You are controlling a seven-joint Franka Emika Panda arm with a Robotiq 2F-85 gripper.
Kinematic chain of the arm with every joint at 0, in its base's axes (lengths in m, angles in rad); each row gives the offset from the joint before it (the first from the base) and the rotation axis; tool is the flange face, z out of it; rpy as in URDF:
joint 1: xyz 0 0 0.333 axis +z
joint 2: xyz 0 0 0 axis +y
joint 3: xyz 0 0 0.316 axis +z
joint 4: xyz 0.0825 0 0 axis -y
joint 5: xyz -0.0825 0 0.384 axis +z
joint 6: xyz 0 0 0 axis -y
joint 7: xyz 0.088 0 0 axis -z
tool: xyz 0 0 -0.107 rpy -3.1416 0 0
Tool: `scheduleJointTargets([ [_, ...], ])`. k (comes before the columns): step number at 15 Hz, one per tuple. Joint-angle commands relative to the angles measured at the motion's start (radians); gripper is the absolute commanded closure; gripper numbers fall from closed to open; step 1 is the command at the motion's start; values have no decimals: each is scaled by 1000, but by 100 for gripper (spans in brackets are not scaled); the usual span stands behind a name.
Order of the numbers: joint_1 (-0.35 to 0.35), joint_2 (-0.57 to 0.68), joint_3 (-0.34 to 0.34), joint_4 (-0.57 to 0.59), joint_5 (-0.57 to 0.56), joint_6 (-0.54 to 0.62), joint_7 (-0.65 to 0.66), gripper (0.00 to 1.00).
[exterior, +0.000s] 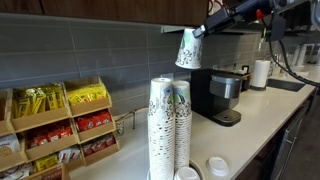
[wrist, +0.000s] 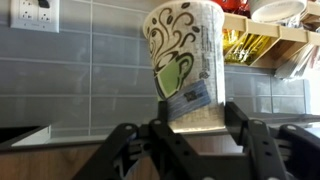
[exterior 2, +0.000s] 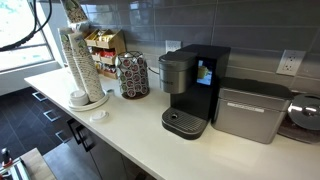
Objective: Remove the top coffee cup on the right stacked cups, then put a lid on it
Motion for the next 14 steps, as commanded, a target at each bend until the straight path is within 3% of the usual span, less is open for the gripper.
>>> scheduleJointTargets([
  [1, -95, -27, 40, 97, -103, -210, 5, 66],
  [7, -160, 3, 84, 234, -225, -583, -37, 66],
  [13, -160, 50, 129, 161, -300, -766, -57, 66],
  [14, -147, 35, 109, 189, -276, -728, -41, 41],
])
